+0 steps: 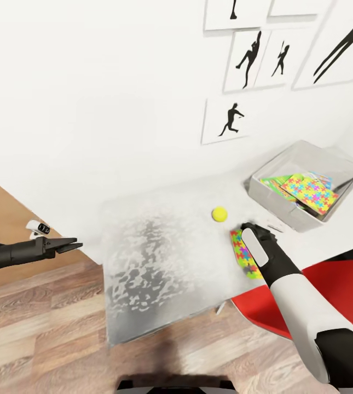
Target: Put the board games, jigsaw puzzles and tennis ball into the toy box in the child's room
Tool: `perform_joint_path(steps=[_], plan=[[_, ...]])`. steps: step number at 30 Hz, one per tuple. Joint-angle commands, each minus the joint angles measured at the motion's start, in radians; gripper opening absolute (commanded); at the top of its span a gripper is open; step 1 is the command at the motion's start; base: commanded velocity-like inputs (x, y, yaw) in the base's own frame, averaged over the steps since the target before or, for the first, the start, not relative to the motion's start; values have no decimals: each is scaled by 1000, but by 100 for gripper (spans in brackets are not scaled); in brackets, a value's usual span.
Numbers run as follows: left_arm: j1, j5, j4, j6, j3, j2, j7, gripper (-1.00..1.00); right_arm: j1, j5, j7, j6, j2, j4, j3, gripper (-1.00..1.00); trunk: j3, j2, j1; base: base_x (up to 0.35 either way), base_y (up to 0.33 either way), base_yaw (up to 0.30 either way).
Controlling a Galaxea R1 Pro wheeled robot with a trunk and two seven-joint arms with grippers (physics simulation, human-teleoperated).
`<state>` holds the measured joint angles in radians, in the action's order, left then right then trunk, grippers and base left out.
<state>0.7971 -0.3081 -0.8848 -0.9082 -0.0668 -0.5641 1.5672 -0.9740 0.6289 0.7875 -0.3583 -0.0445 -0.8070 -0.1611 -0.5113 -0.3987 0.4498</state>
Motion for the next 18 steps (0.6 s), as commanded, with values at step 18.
perform_joint_path(steps=[18], plan=[[1,0,0,-11,0,0,4,100,0,18,9,-8,0,0,-5,100,-2,-1,0,-48,17,0]])
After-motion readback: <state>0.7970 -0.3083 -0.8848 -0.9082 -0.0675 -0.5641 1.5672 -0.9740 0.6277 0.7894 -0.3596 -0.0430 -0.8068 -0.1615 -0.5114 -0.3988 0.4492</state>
